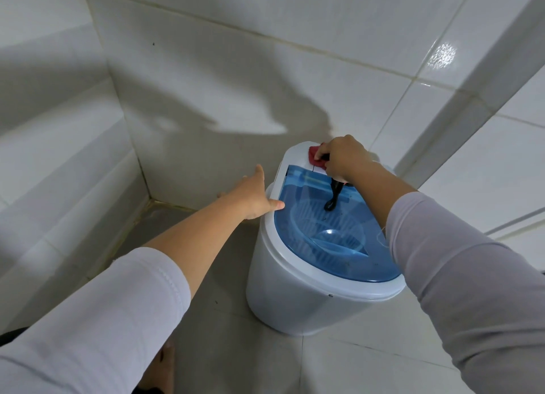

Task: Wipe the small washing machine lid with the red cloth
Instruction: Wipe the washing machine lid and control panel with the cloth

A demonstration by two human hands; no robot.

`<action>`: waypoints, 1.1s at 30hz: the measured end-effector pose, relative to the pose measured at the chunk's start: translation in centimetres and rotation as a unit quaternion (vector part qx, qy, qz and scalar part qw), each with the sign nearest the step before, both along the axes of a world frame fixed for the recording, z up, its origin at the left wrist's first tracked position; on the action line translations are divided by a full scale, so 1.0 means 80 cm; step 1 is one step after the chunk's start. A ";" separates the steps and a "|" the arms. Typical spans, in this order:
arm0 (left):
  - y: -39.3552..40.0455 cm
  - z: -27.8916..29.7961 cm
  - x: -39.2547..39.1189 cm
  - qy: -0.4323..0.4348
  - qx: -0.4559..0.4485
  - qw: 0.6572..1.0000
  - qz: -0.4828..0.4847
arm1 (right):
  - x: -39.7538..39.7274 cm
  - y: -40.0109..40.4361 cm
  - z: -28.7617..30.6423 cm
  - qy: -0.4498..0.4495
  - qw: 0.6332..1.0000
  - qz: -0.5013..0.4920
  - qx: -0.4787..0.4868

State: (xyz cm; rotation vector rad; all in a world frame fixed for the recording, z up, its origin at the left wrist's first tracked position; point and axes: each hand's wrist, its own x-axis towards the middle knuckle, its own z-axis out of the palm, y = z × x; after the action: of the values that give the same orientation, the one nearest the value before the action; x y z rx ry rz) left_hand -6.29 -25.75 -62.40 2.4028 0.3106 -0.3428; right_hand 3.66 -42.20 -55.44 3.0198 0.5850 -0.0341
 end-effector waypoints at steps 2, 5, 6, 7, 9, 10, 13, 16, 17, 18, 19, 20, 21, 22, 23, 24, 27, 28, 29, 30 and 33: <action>-0.001 0.000 -0.001 0.000 0.006 1.000 0.006 | -0.007 -0.004 -0.001 -0.005 0.999 0.027 -0.024; -0.002 0.000 -0.002 -0.001 0.010 1.000 0.015 | -0.018 -0.012 -0.001 -0.017 0.997 0.057 -0.052; -0.002 0.001 -0.003 -0.001 0.011 1.000 0.017 | -0.021 -0.015 -0.002 -0.023 0.996 0.066 -0.060; -0.002 0.001 -0.004 -0.001 0.012 1.000 0.019 | -0.025 -0.018 -0.002 -0.028 0.995 0.072 -0.067; -0.002 0.002 -0.006 0.000 0.014 1.000 0.024 | -0.031 -0.024 -0.005 -0.033 0.994 0.076 -0.075; -0.002 0.003 -0.006 0.001 0.015 1.000 0.026 | -0.033 -0.027 -0.006 -0.033 0.994 0.074 -0.077; -0.004 0.007 -0.009 -0.001 0.021 0.999 0.029 | -0.037 -0.032 0.003 -0.014 0.993 0.064 -0.097; -0.007 0.010 -0.009 -0.001 0.029 0.999 0.025 | -0.032 -0.042 0.028 0.050 0.995 0.035 -0.072; -0.007 0.010 -0.008 0.001 0.032 0.999 0.021 | -0.029 -0.048 0.037 0.059 0.997 0.024 -0.047; -0.006 0.009 -0.006 0.004 0.036 0.999 0.016 | -0.022 -0.053 0.046 0.053 0.998 0.020 -0.029; -0.005 0.009 -0.005 0.007 0.043 0.999 0.011 | -0.014 -0.058 0.054 0.039 0.999 0.019 -0.020; -0.004 0.010 -0.004 0.011 0.050 0.999 0.005 | -0.005 -0.062 0.062 0.025 0.999 0.020 -0.014; -0.003 0.012 -0.003 0.017 0.056 0.998 0.000 | 0.003 -0.064 0.069 0.012 1.000 0.024 -0.011; -0.003 0.013 -0.003 0.023 0.060 0.998 -0.002 | 0.012 -0.065 0.075 0.000 0.999 0.031 -0.008; -0.003 0.014 -0.003 0.027 0.061 0.998 -0.005 | 0.020 -0.064 0.079 -0.012 0.999 0.041 -0.005; -0.004 0.015 -0.002 0.029 0.061 0.998 -0.007 | 0.029 -0.062 0.080 -0.021 0.998 0.052 -0.002; -0.004 0.016 -0.003 0.029 0.059 0.998 -0.010 | 0.046 -0.047 0.072 -0.025 0.996 0.089 0.001; -0.004 0.016 -0.003 0.030 0.058 0.998 -0.010 | 0.049 -0.040 0.064 -0.023 0.994 0.102 -0.005; -0.004 0.017 -0.004 0.031 0.057 0.998 -0.010 | 0.050 -0.034 0.055 -0.023 0.993 0.115 -0.015; -0.003 0.017 -0.005 0.033 0.055 0.998 -0.010 | 0.052 -0.031 0.044 -0.022 0.992 0.124 -0.026; -0.004 0.017 -0.006 0.028 0.055 0.998 -0.010 | 0.057 -0.033 0.016 -0.001 0.994 0.110 -0.016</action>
State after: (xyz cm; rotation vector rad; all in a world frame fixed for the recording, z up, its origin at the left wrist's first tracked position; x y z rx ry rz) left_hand -6.74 -26.10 -61.02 2.5095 0.3377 -0.4125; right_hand 8.23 -44.84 -54.16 2.9055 0.9026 -0.0280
